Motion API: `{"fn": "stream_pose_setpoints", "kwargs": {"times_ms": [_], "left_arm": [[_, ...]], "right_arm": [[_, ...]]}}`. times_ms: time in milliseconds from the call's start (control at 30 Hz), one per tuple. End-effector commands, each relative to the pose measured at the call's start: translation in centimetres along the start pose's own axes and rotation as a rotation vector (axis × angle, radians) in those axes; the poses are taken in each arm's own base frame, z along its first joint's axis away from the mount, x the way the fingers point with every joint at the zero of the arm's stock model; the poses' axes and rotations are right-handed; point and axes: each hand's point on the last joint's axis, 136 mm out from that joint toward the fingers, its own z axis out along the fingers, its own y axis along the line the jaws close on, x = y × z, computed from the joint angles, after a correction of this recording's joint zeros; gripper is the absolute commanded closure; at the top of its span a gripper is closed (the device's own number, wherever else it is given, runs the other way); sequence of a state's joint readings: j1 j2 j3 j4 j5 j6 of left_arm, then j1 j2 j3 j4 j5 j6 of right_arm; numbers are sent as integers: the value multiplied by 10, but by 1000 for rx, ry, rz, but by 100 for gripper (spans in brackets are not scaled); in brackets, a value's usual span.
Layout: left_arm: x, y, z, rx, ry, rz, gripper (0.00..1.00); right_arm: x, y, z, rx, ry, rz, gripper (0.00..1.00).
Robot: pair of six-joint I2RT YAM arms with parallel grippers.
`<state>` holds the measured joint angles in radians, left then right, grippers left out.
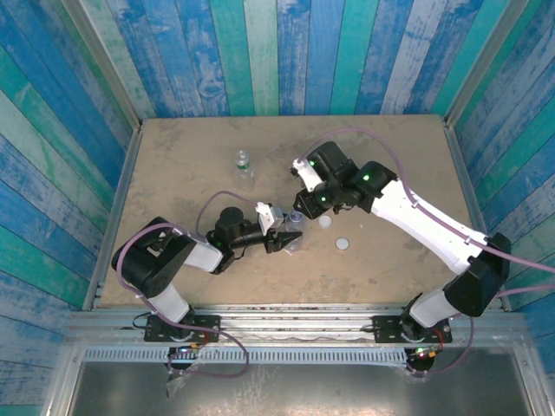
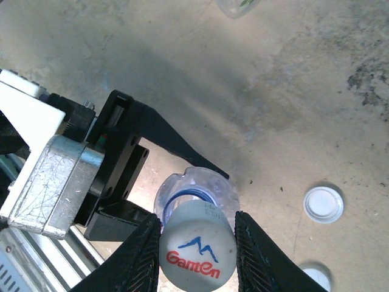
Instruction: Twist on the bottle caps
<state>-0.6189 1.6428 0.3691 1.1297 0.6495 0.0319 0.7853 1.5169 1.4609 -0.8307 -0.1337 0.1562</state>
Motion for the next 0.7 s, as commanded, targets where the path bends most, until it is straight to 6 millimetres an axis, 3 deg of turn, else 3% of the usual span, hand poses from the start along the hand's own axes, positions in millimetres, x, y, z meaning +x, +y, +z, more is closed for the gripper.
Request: {"fn": "stream_pose_setpoints", "kwargs": {"times_ms": [0,667], "left_arm": [[31,-3,-2,9,86,-67,43],[33,-3,0,21,93,-70,43]], "right_arm": [[10,4,6,-3,58,-16,66],[14,6,31,17,113,-58,66]]}}
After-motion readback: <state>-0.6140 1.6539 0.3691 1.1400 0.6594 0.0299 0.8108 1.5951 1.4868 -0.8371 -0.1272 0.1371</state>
